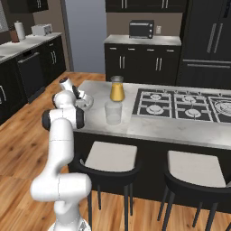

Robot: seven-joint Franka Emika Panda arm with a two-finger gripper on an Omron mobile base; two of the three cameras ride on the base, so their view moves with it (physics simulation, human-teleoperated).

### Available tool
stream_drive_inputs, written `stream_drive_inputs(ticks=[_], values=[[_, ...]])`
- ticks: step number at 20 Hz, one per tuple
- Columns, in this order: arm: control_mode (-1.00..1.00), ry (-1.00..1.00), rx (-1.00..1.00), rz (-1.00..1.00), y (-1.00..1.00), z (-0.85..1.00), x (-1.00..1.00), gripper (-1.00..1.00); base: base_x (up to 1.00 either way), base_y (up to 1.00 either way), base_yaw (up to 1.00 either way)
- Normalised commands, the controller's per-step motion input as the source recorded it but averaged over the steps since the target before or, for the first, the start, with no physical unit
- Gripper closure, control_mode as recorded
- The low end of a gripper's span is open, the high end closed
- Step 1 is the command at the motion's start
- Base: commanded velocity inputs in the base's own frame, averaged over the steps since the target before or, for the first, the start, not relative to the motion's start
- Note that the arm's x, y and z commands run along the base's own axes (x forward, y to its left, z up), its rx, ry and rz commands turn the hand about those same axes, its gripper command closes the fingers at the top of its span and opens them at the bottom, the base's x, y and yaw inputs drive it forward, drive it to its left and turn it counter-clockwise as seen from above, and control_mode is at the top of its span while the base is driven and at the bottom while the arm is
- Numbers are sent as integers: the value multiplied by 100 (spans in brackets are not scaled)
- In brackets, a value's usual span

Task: There are two ice cubes in the ice bowl. Place both ice cubes in the glass cup.

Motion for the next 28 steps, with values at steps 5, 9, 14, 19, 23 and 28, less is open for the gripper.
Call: stream_drive_inputs(ticks=[5,9,14,19,23,28], values=[[-100,3,0,0,2,29,3,-100,0,0,0],[-100,10,0,0,25,25,22,-100,0,0,0],[-100,14,0,0,16,16,35,-100,0,0,0],[-100,3,0,0,0,0,29,-100,0,0,0],[-100,7,-4,0,0,-44,24,-100,0,0,0],[-100,9,-14,1,0,-99,-2,-100,0,0,0]])
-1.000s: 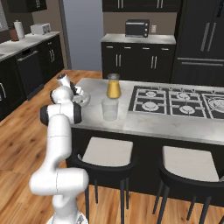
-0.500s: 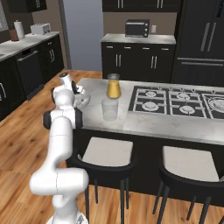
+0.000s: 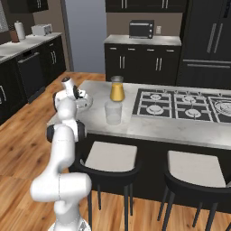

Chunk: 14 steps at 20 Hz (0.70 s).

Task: There are two ice cubes in the ice bowl. Place both ice cubes in the glass cup.

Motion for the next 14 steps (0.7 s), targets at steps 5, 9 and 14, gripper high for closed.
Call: stream_drive_inputs(ticks=[5,9,14], values=[[-100,10,-19,4,0,-100,-1,100,0,0,0],[-100,10,-20,1,3,-61,0,100,0,0,0],[-100,3,-7,0,20,22,-4,100,0,0,0]])
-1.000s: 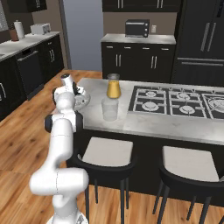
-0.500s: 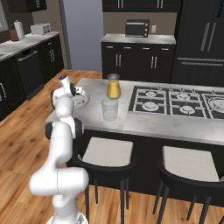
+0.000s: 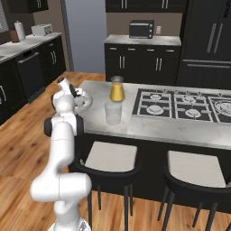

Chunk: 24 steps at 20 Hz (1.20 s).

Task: There are two ice cubes in the ice bowl. Place both ice cubes in the glass cup.

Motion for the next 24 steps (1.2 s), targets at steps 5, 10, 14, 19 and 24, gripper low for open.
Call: stream_drive_inputs(ticks=[5,10,14,19,24], values=[[-100,0,-5,-1,9,93,-2,100,0,0,0],[-100,0,-6,-2,10,100,0,100,0,0,0],[-100,10,0,0,0,62,7,100,0,0,0],[-100,10,0,0,1,59,4,100,0,0,0],[-100,8,-1,-1,3,85,5,100,0,0,0]])
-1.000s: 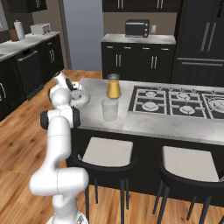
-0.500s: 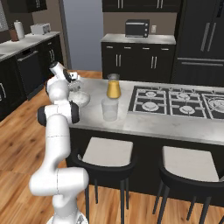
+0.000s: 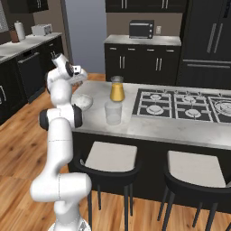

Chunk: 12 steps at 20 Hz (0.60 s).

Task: There are two ice cubes in the ice bowl. Place both ice cubes in the glass cup.

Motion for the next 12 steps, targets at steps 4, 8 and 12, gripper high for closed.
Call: stream_drive_inputs(ticks=[4,8,12], values=[[-100,11,0,-3,0,88,4,100,0,0,0],[-100,9,0,-2,-7,53,0,100,0,0,0],[-100,15,10,-3,-70,6,0,100,0,0,0]])
